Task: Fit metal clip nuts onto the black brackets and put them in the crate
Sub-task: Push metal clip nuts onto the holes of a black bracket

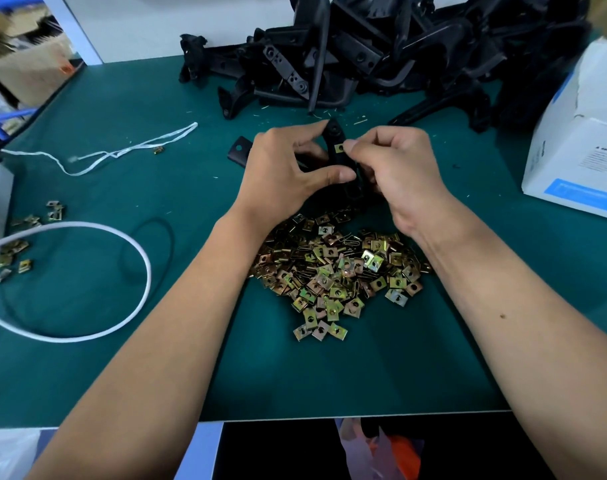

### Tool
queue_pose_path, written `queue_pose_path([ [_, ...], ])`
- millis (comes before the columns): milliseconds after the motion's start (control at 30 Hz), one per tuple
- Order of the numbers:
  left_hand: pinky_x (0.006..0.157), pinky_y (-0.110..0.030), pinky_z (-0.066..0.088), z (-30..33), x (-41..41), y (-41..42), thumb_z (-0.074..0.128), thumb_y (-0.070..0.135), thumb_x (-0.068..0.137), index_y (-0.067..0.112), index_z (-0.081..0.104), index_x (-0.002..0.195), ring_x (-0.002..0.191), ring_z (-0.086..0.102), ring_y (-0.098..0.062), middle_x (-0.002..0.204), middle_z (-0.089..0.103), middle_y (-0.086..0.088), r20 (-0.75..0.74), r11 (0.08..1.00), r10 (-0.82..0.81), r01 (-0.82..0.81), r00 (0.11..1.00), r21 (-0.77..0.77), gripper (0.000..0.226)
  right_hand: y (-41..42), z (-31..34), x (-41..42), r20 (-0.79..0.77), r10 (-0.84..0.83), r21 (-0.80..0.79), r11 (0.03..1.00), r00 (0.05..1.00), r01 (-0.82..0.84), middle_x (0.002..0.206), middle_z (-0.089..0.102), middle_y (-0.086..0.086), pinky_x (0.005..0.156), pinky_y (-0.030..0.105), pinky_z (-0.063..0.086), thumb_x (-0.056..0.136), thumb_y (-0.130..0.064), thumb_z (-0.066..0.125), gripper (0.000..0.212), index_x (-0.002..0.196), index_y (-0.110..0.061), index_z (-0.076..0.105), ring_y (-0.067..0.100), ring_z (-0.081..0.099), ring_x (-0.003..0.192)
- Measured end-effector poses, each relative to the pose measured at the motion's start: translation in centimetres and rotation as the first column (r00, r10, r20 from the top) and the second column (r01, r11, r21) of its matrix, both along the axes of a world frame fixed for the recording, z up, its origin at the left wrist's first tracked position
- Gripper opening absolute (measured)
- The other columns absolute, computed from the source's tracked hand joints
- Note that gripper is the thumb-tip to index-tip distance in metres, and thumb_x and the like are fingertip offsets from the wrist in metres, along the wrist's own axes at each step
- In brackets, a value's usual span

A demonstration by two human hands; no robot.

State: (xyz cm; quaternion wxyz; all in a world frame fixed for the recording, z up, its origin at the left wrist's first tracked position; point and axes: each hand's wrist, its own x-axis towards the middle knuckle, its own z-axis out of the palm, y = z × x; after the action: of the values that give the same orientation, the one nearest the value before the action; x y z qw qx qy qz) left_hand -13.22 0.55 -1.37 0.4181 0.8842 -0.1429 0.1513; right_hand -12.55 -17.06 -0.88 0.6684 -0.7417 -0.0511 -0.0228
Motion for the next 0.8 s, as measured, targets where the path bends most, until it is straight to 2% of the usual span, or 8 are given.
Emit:
queue_pose_path([
  [133,0.093,-0.034,0.055,-0.1,0.4,1.5,0.085,0.049,0.077,0.017,0.069,0.128,0.092,0.07,-0.004,0.091,0.075,0.012,-0.028,0.995,0.095,-0.096,0.995,-0.032,0.062,-0.9,-0.2,0.3,0.054,0.095,-0.246,0.966,0.994,-0.079,0.065,0.065,-0.007,0.061,0.02,0.047,0.098,-0.037,0.066,0.026,0.085,-0.019,0.079,0.002,0.056,0.062],
  [233,0.089,-0.031,0.057,-0.3,0.8,2.5,0.084,0.053,0.077,0.015,0.064,0.133,0.092,0.07,-0.011,0.093,0.071,0.01,-0.028,0.971,0.236,-0.237,0.971,-0.04,0.07,-1.9,0.0,0.6,0.136,0.211,-0.563,0.821,0.968,-0.1,0.073,0.069,-0.012,0.065,0.012,0.044,0.095,-0.037,0.07,0.018,0.084,-0.025,0.077,-0.002,0.061,0.068],
  [300,0.088,-0.023,0.057,-0.4,1.1,2.9,0.082,0.051,0.081,0.014,0.059,0.139,0.094,0.07,-0.009,0.097,0.072,0.009,-0.077,0.963,0.26,-0.264,0.963,-0.046,0.073,-2.7,0.4,0.7,0.117,0.285,-0.686,0.716,0.951,-0.13,0.076,0.069,-0.015,0.062,0.004,0.039,0.091,-0.036,0.075,0.011,0.083,-0.028,0.076,-0.004,0.063,0.077],
  [400,0.09,-0.014,0.052,-0.9,1.7,3.2,0.078,0.049,0.086,0.017,0.05,0.148,0.101,0.068,-0.006,0.105,0.074,0.006,-0.155,0.962,0.25,-0.263,0.956,-0.073,0.076,-3.3,0.7,0.7,0.005,0.366,-0.728,0.64,0.931,-0.247,0.082,0.072,-0.01,0.065,0.014,0.044,0.083,-0.041,0.083,0.014,0.085,-0.028,0.077,0.002,0.063,0.076],
  [500,0.077,0.003,0.037,-1.2,1.9,3.2,0.078,0.049,0.086,0.023,0.039,0.155,0.104,0.062,0.0,0.108,0.071,0.006,-0.194,0.959,0.247,-0.268,0.95,-0.094,0.083,-3.2,0.5,0.8,-0.021,0.388,-0.747,0.606,0.922,-0.272,0.085,0.072,-0.011,0.062,0.01,0.041,0.078,-0.039,0.088,0.017,0.086,-0.029,0.076,-0.002,0.06,0.075],
  [567,0.078,0.001,0.037,-1.2,1.9,3.2,0.079,0.05,0.085,0.025,0.039,0.155,0.102,0.061,0.003,0.11,0.07,0.006,-0.217,0.962,0.216,-0.245,0.952,-0.119,0.084,-3.2,0.2,0.9,0.004,0.374,-0.749,0.616,0.927,-0.245,0.081,0.071,-0.01,0.059,0.007,0.038,0.078,-0.035,0.088,0.014,0.083,-0.028,0.076,-0.005,0.058,0.07],
  [700,0.097,-0.019,0.048,-1.1,1.5,2.9,0.088,0.047,0.075,0.022,0.038,0.155,0.108,0.067,-0.003,0.112,0.074,0.007,-0.248,0.977,0.098,-0.141,0.964,-0.158,0.098,-3.0,-0.2,1.1,0.08,0.315,-0.747,0.647,0.946,-0.152,0.071,0.065,-0.014,0.055,0.004,0.036,0.08,-0.03,0.087,0.013,0.082,-0.023,0.076,-0.011,0.054,0.064],
  [800,0.099,-0.018,0.045,-1.2,1.2,2.5,0.092,0.047,0.069,0.019,0.037,0.156,0.109,0.066,0.002,0.107,0.074,0.012,-0.227,0.987,0.074,-0.104,0.971,-0.125,0.106,-2.9,-0.5,1.2,0.145,0.244,-0.706,0.704,0.959,-0.073,0.07,0.063,-0.015,0.055,0.003,0.038,0.082,-0.031,0.086,0.015,0.079,-0.026,0.072,-0.012,0.055,0.063],
])
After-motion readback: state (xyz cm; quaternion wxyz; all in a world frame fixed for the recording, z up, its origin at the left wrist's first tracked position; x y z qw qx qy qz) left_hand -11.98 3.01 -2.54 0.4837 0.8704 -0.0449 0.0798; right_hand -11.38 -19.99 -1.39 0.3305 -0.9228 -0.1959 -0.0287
